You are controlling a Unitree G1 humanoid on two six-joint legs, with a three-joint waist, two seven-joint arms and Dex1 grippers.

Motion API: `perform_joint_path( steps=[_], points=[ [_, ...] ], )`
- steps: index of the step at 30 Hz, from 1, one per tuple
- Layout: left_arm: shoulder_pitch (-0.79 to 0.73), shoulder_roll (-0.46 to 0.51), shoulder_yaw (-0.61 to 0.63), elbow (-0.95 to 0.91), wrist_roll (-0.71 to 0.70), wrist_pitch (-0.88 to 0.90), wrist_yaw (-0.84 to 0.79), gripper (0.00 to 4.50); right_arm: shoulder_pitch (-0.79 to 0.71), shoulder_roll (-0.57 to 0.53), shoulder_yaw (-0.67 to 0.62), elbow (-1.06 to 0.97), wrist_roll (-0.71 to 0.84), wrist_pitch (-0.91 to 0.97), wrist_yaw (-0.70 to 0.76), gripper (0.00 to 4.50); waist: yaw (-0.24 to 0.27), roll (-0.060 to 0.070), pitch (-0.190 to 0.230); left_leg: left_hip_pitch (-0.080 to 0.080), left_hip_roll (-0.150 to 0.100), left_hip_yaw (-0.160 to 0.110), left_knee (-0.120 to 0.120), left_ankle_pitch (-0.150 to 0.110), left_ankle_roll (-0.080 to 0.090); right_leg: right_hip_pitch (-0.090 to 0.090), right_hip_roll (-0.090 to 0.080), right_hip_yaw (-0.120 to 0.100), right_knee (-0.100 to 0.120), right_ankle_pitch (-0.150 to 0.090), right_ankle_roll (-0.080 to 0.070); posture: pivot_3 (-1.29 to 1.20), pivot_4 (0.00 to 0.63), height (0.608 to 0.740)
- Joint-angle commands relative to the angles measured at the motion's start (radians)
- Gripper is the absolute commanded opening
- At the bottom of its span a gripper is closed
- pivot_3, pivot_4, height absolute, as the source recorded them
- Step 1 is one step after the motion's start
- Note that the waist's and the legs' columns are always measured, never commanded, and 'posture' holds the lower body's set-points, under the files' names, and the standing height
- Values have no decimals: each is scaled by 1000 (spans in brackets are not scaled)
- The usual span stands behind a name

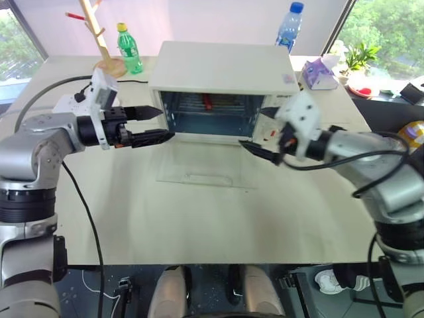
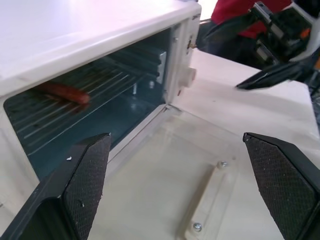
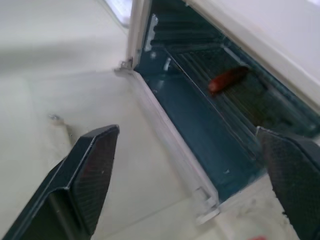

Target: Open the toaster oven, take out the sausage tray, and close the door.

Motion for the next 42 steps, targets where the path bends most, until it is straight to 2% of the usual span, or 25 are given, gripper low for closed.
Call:
perform_joint_path(
  steps=[1,5,11,17,22,26,29,33,42],
  points=[
    [20,19,14,-75,-24,6,17,4451,-114,69,136,198,-273,-214,-87,4500,-5,0,0,0,0,0,0,0,0,0,0,0,0,0,0,0,150,722],
    [38,22,14,-104,-34,9,33,4451,-202,163,186,410,-390,-329,-113,4500,-16,0,0,-1,0,-1,-1,4,-6,-1,0,0,1,0,0,0,150,722],
    [22,25,21,-95,-42,3,54,4451,-294,269,220,669,-507,-461,-120,4500,-20,0,0,-1,0,0,-1,4,-6,-1,0,0,1,0,0,0,150,722],
    [26,11,7,-87,-42,-12,64,4451,-411,379,230,954,-607,-566,-205,4500,-23,0,0,-1,0,0,-1,4,-7,-2,0,0,1,0,0,0,150,722],
    [16,2,-14,-52,-20,-42,64,4451,-507,444,232,1177,-680,-626,-303,4500,-23,0,0,-1,0,0,-1,5,-8,-2,0,0,1,0,0,0,150,722],
    [5,-2,-19,-42,-17,-48,67,4451,-538,470,226,1276,-705,-668,-334,4500,-24,0,0,-1,0,0,-2,5,-9,-2,0,0,1,0,0,0,150,722],
    [-2,0,-21,-35,-21,-51,68,4500,-545,483,221,1311,-715,-695,-348,3675,-25,0,0,-1,0,0,-2,5,-9,-2,0,0,1,0,0,0,150,722],
    [-4,0,-24,-28,-21,-56,67,4500,-554,493,216,1341,-725,-715,-371,1745,-26,0,1,-1,0,0,-2,5,-9,-2,0,0,2,0,0,0,150,722],
    [-8,-4,-29,-22,-21,-61,69,4500,-588,505,210,1407,-741,-734,-411,1745,-26,1,1,-1,0,0,-2,6,-10,-2,0,0,2,0,0,0,150,722]
  ],
)
